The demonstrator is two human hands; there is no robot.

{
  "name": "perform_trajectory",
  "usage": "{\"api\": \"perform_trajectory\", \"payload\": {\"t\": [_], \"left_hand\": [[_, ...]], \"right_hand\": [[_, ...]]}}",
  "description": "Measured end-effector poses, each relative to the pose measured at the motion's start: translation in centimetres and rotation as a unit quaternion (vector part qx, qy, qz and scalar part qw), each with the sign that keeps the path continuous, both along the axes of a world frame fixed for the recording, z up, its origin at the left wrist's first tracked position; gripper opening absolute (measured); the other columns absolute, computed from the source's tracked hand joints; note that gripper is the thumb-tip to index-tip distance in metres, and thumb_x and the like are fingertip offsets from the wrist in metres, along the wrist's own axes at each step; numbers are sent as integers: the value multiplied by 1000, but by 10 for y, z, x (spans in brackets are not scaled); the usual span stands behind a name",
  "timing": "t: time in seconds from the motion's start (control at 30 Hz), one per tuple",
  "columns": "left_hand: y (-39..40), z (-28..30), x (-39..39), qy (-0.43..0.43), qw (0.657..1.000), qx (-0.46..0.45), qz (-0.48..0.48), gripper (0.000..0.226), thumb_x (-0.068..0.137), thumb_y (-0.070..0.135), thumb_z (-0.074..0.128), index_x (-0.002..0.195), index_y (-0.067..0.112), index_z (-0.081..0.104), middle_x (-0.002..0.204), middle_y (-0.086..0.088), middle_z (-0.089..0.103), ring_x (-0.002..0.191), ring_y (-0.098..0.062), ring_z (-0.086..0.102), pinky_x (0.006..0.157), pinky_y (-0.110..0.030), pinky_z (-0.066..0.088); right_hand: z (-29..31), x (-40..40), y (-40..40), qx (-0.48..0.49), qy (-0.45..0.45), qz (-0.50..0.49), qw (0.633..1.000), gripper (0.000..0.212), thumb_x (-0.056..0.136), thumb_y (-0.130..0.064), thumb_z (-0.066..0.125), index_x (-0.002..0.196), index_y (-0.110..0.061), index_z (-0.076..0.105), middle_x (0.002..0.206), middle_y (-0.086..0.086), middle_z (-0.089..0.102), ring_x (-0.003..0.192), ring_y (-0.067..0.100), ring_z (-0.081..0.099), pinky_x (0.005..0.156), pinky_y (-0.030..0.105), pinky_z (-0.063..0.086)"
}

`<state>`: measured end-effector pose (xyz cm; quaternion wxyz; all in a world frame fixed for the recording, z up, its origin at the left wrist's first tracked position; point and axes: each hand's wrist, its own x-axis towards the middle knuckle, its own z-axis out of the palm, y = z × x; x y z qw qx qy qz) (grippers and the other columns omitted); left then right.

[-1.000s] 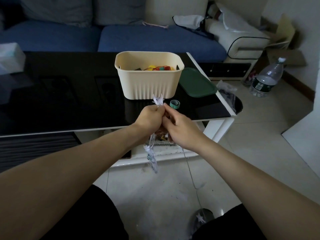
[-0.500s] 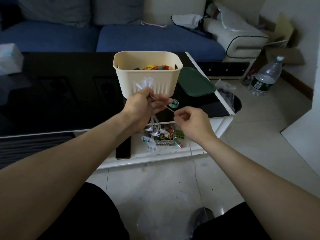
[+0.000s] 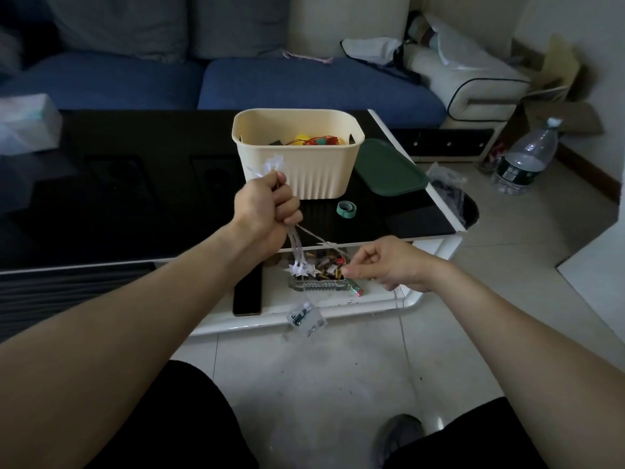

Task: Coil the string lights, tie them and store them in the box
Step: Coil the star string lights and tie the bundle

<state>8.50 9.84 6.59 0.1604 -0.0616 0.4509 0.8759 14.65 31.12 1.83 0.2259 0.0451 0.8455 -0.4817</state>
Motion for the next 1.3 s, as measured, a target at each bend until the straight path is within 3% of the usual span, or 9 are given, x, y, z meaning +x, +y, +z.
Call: {"api": "perform_trajectory", "payload": {"t": [0.1, 0.2, 0.33, 0.47, 0.57, 0.73, 0.9, 1.13, 1.3], "left_hand": [[-5, 2, -3, -4, 1000, 16, 26, 32, 102, 13, 30, 73, 17, 42, 53, 5, 24, 41, -9, 18, 40, -23, 21], [-5, 3, -3, -11, 999, 13, 40, 32, 102, 12, 29, 73, 16, 41, 54, 4, 23, 41, -9, 17, 38, -23, 20], [-1, 2, -1, -15, 999, -31, 40, 32, 103, 14, 30, 72, 18, 39, 56, 4, 23, 42, -9, 16, 39, -23, 15], [6, -3, 0, 6, 994, -103, 46, 34, 104, 16, 32, 71, 20, 39, 50, 6, 25, 41, -9, 17, 41, -24, 12], [10, -9, -1, 34, 981, -184, 48, 31, 103, 17, 33, 73, 18, 43, 47, 7, 30, 40, -9, 22, 38, -22, 17], [11, -17, -4, 4, 967, -256, 13, 26, 98, 13, 35, 75, 16, 47, 45, 7, 33, 38, -8, 24, 36, -20, 19], [17, -26, -5, -4, 962, -273, -25, 24, 95, 9, 37, 73, 17, 45, 54, 2, 34, 44, -11, 24, 38, -19, 17], [27, -26, 0, 14, 968, -245, -47, 23, 101, 11, 37, 83, 9, 51, 61, -8, 53, 49, -22, 55, 44, -30, 50], [32, -25, 7, 53, 961, -260, -81, 25, 102, 8, 36, 82, 6, 52, 66, -13, 61, 58, -27, 60, 60, -38, 55]], "right_hand": [[-3, 4, 21, -66, -6, -56, 996, 20, 77, -22, 81, 77, -10, 65, 52, -9, 58, 47, 5, 49, 50, 20, 43], [-10, 5, 40, -53, 19, -98, 994, 19, 76, -22, 82, 75, -10, 68, 66, 1, 68, 67, 14, 64, 79, 30, 56], [-19, 10, 57, -11, -17, -94, 995, 27, 78, -35, 80, 82, -11, 71, 85, 7, 75, 90, 18, 71, 96, 34, 52], [-19, 14, 63, -59, -80, -116, 988, 22, 82, -22, 80, 94, -7, 67, 78, 13, 68, 70, 22, 66, 85, 42, 57], [-20, 12, 61, -79, -74, -163, 981, 30, 83, -12, 80, 108, -6, 65, 69, 9, 68, 64, 23, 65, 89, 47, 57], [-15, 8, 56, -158, -38, -208, 964, 34, 80, -4, 79, 111, -5, 66, 82, 6, 65, 66, 14, 63, 78, 38, 62], [0, 3, 41, -228, 3, -209, 951, 22, 91, 7, 61, 107, -7, 69, 73, 6, 58, 65, 17, 55, 63, 31, 50], [10, 2, 14, -218, 30, -146, 964, 13, 91, -1, 66, 100, -8, 72, 73, 4, 63, 64, 15, 57, 60, 29, 46], [16, -1, -7, -236, 75, -137, 959, 13, 87, 1, 71, 95, -9, 72, 70, 3, 66, 66, 16, 60, 57, 27, 47]]}}
